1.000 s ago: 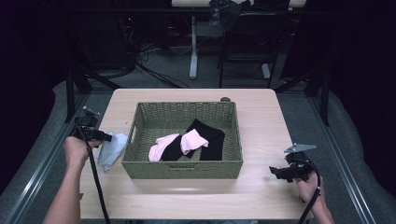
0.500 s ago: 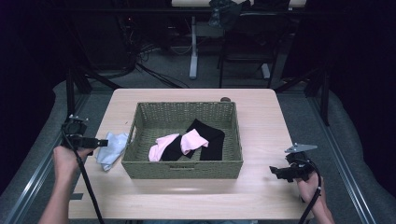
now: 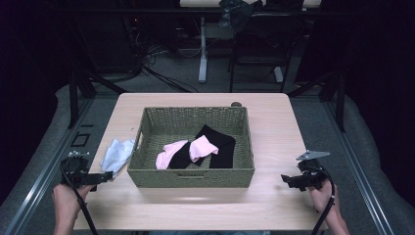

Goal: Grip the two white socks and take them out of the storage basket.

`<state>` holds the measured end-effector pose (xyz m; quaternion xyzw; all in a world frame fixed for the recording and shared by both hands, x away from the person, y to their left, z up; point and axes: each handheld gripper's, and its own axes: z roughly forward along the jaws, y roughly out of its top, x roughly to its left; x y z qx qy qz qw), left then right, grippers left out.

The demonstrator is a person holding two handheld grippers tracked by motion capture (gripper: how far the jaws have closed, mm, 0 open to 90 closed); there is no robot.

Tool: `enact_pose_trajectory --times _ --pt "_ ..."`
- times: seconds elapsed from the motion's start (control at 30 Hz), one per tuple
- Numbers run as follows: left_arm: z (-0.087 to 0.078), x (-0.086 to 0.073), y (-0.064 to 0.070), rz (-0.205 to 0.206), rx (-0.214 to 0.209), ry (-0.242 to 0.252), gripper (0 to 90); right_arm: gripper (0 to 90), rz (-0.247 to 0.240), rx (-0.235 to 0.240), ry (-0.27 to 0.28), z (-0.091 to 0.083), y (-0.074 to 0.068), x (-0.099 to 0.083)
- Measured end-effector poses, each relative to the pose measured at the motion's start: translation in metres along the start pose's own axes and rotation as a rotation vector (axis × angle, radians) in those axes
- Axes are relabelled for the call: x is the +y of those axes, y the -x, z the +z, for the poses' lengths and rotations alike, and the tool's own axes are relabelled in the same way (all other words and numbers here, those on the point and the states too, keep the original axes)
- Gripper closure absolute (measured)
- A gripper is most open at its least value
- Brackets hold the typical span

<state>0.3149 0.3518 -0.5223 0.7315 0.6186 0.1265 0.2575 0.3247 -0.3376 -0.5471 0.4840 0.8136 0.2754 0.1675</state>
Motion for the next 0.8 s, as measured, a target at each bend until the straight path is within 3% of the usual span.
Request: enact_pose_trajectory --times 0.37,0.63,0.8 --pt "0.02 -0.031 0.004 -0.008 0.002 -0.02 0.3 14.8 -0.009 -0.002 -0.013 0.003 0.0 0.001" --pt "0.016 -0.044 -0.004 -0.022 0.0 -0.023 0.3 14.8 -0.02 -0.001 -0.018 0.006 -0.001 0.004" --pt "0.014 -0.044 -0.004 -0.023 -0.003 0.003 0.0 14.8 -0.022 0.003 -0.018 0.008 -0.001 0.005"
